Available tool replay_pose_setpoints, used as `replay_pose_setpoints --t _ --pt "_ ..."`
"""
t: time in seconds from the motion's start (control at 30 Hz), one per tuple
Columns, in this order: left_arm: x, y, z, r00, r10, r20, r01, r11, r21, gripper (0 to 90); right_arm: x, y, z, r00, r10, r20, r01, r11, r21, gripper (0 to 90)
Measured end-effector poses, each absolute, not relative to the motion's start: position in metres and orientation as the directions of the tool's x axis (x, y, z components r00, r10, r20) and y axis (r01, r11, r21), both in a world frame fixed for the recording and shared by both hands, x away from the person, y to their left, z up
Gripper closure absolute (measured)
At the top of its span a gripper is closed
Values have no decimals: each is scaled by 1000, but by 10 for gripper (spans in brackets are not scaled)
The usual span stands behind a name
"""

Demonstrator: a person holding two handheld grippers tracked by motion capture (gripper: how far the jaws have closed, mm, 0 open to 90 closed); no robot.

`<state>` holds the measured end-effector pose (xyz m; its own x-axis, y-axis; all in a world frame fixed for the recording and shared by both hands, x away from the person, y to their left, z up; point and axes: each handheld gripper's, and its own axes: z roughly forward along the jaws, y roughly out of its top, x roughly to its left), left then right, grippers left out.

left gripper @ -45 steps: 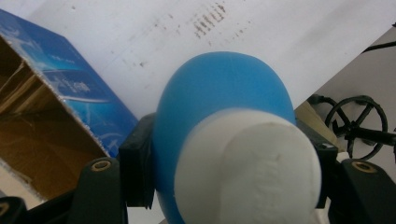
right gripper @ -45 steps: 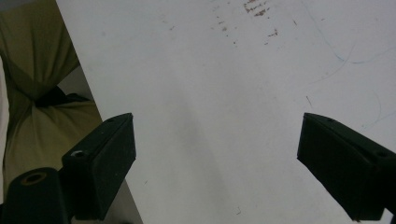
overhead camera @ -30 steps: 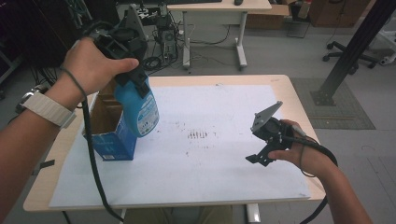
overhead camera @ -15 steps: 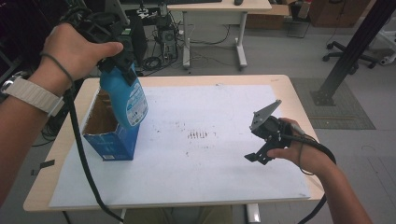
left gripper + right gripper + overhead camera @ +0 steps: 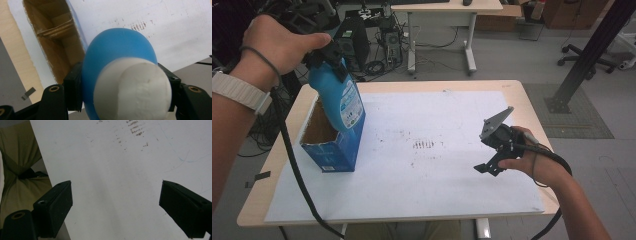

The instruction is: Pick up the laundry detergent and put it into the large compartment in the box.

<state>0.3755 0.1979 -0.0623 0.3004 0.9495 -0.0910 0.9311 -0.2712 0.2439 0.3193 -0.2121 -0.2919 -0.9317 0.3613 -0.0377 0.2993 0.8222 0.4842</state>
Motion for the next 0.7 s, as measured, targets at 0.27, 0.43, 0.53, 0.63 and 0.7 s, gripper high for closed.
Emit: replay_pose_setpoints --t 0.27,0.43,0.53,0.63,0.7 --pt "378 213 -57 255 962 -92 941 -226 253 375 320 -213 -293 -931 363 -37 301 821 486 114" --pt "379 221 -57 232 969 -84 944 -204 258 374 321 -213 -293 -932 361 -37 299 821 487 114" --pt "380 226 -57 213 973 -84 948 -185 260 375 321 -213 -294 -932 362 -34 300 819 490 114" --pt "382 232 -58 196 977 -82 950 -169 261 375 321 -213 -294 -932 361 -33 300 820 487 114" --pt "383 236 -59 185 980 -78 951 -158 265 375 321 -213 -294 -932 361 -33 300 819 488 114"
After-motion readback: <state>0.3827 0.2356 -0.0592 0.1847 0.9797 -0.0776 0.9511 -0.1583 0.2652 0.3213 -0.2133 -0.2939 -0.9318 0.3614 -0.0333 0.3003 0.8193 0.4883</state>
